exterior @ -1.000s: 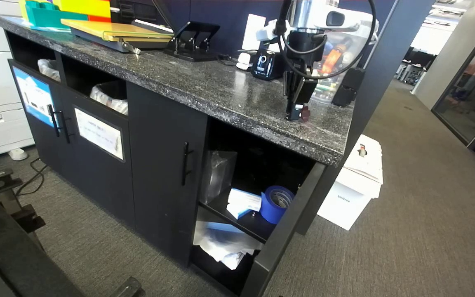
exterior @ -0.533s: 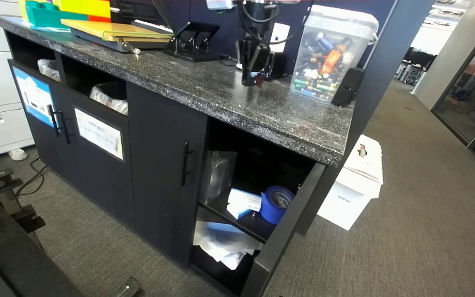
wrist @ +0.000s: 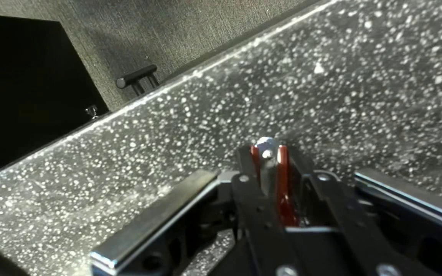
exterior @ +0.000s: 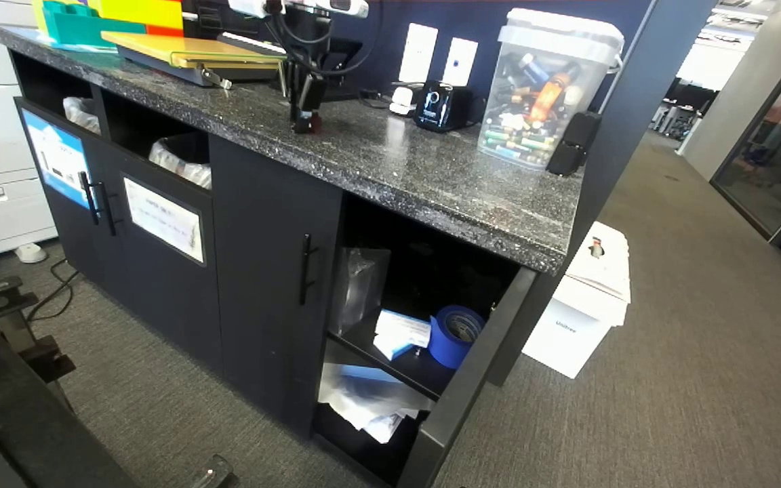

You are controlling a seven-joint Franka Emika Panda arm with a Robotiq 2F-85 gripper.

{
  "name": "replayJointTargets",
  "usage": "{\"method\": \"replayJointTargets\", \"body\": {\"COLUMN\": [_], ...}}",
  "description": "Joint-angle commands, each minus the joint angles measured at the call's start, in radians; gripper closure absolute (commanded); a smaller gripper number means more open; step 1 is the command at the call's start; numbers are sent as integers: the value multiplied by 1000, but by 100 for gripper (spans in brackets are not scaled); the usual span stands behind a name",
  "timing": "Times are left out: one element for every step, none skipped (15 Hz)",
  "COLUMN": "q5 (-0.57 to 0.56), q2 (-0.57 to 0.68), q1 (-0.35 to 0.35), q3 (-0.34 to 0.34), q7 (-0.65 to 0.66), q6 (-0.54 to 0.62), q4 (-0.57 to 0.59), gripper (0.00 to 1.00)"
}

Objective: Move the brown object to the left

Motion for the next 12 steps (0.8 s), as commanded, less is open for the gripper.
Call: {"method": "replayJointTargets", "body": {"q5": [11, 12, 16, 18, 20, 23, 26, 31, 34, 37, 37, 36], "q2": [-8, -8, -7, -8, -13, -20, -32, -48, -67, -93, -116, -149], "q1": [-3, -10, -23, -34, -46, -57, -69, -80, -90, -102, -110, -120], "q3": [9, 8, 8, 8, 9, 13, 18, 24, 30, 39, 46, 54], "q7": [-7, -9, -14, -15, -19, -25, -37, -55, -77, -110, -138, -175], "q6": [50, 58, 60, 56, 43, 33, 20, -4, -30, -61, -92, -131], "q4": [-34, -36, -37, -39, -43, -48, -59, -73, -86, -109, -129, -155], "gripper": [94, 94, 74, 49, 49, 44, 38, 30, 23, 17, 8, 2]}}
